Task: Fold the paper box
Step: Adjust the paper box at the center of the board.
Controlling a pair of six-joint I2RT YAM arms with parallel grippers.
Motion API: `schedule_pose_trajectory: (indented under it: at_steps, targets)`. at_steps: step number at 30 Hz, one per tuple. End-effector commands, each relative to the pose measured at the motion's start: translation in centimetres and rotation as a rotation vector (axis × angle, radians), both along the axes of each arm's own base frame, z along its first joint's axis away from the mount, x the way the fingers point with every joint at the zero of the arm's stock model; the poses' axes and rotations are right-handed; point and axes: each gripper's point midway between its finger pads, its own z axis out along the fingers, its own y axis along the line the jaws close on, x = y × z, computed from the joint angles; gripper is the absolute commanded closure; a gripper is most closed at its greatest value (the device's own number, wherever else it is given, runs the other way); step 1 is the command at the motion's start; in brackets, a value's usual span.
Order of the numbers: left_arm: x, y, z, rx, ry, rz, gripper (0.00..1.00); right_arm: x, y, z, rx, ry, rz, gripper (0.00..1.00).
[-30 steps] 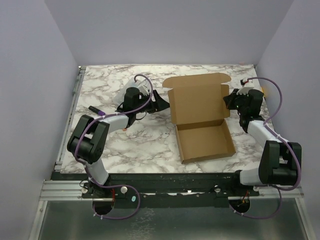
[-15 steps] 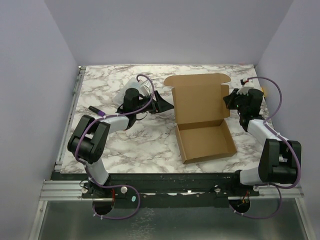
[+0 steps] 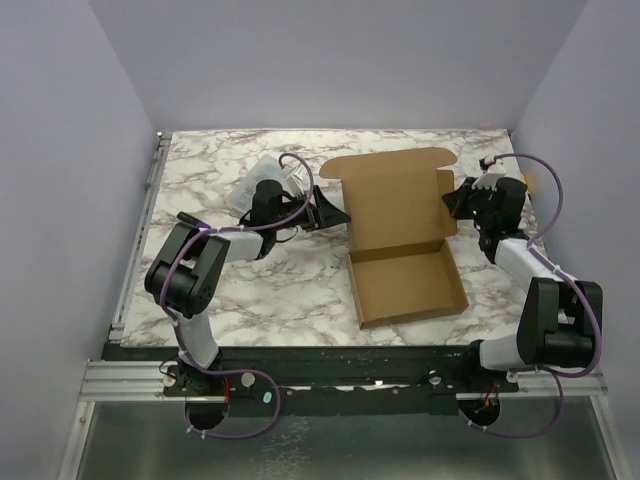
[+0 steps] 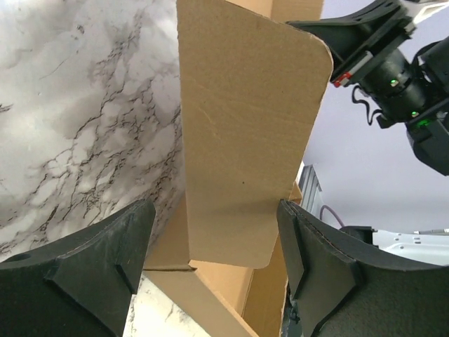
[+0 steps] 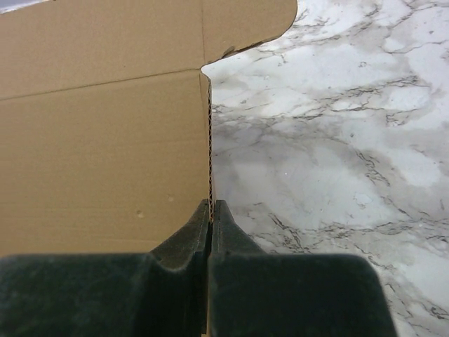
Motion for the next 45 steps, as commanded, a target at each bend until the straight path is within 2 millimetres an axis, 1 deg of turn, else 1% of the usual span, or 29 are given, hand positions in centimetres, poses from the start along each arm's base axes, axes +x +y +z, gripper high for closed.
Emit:
schedule_pose_trajectory:
  at_steps: [1,9,13,16,19,24,28,33,35,37,40,45]
  targets:
    - [0.9,-1.4,0.1,-0.01,-0.029,-0.012,0.22,-0.4,2.0,0.3,0.062,0.015,0.088,1.0]
    - [2.3,-2.0,0.3,-0.018,-0.054,0.023,0.28,-0.8,2.8,-0.1,0.089,0.036,0.13,1.0]
    - [2.5,-2.6,1.2,-0.084,-0.073,0.031,0.34,-0.9,3.2,-0.3,0.114,0.054,0.144,1.0]
    - [2.3,-2.7,2.1,-0.164,-0.078,0.04,0.41,-1.1,3.6,-0.3,0.146,0.064,0.158,1.0]
    - [2.1,-2.7,2.6,-0.21,-0.084,0.043,0.44,-1.2,4.0,-0.3,0.17,0.069,0.173,1.0]
    - [1.8,-2.7,3.2,-0.228,-0.096,0.038,0.47,-1.4,4.6,-0.5,0.208,0.088,0.195,1.0]
    - [1.7,-2.9,2.7,-0.223,-0.09,0.039,0.5,-1.7,5.1,-0.4,0.228,0.09,0.221,1.0]
    - [1.2,-3.1,2.2,-0.211,-0.092,0.042,0.52,-2.5,5.8,0.7,0.235,0.056,0.277,1.0]
    - [1.0,-3.1,2.4,-0.209,-0.1,0.041,0.56,-2.7,5.9,1.1,0.226,0.038,0.291,1.0]
    - [0.7,-3.0,2.7,-0.209,-0.112,0.041,0.58,-2.8,5.9,1.4,0.214,0.02,0.294,1.0]
    - [0.6,-2.8,3.3,-0.203,-0.148,0.048,0.58,-2.9,5.9,1.3,0.208,0.019,0.297,1.0]
    - [0.2,-2.3,3.6,-0.186,-0.19,0.061,0.53,-3.2,5.9,0.9,0.183,0.012,0.31,1.0]
